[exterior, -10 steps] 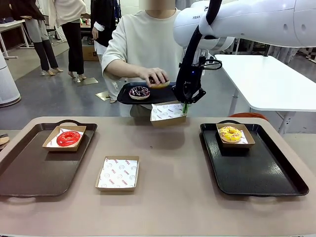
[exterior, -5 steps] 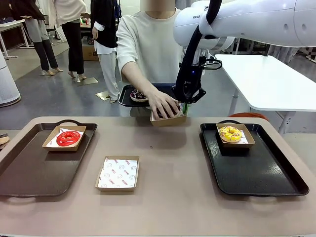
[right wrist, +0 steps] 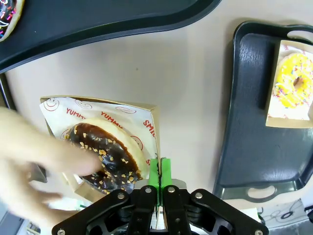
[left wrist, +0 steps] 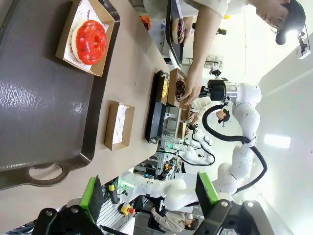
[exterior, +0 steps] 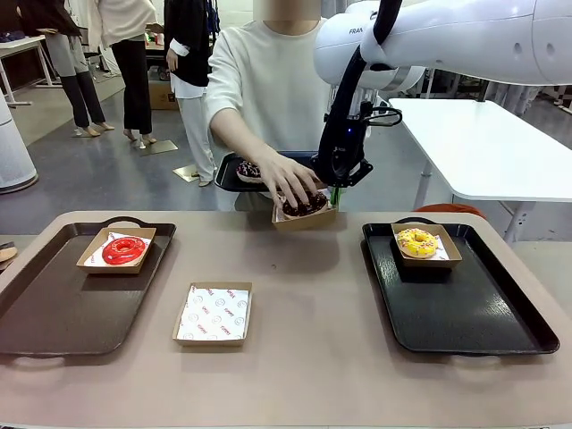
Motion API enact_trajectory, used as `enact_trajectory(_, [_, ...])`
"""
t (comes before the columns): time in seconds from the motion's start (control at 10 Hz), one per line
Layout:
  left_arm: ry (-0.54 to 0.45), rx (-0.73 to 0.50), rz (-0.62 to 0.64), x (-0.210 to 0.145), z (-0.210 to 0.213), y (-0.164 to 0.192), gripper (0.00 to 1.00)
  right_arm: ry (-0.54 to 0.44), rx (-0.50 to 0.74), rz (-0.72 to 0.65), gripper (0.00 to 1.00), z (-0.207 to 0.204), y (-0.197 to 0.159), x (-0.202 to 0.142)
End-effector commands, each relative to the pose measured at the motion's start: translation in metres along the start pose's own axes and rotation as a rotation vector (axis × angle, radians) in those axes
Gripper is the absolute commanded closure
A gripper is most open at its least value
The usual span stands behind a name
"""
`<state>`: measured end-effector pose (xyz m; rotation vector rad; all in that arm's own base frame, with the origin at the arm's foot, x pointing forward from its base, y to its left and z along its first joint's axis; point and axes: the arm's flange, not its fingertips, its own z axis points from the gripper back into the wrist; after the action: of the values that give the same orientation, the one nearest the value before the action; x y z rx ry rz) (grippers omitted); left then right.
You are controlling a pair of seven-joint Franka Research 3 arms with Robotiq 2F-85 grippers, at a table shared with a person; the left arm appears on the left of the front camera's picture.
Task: Individually package the donuts and arrange them on the tray.
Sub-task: Place the picked Paper togo box on the Handle tray while simultaneously picking up another Paper togo box from the table with the other hand.
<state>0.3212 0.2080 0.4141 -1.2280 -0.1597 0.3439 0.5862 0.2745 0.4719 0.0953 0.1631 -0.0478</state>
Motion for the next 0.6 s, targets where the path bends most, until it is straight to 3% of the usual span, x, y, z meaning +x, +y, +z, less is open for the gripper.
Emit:
enact_trajectory(0.0, [-0.004,-0.005,-0.002,-0.0006,0.0017,-0.0001,0.00,0.000,0.000,0.005,1.00,0.0014,-0.0026,-0.0020])
enact_trajectory(0.5, [-0.004,-0.005,-0.002,-0.0006,0.0017,-0.0001,0.00,0.000,0.000,0.005,1.00,0.0014,-0.0026,-0.0020])
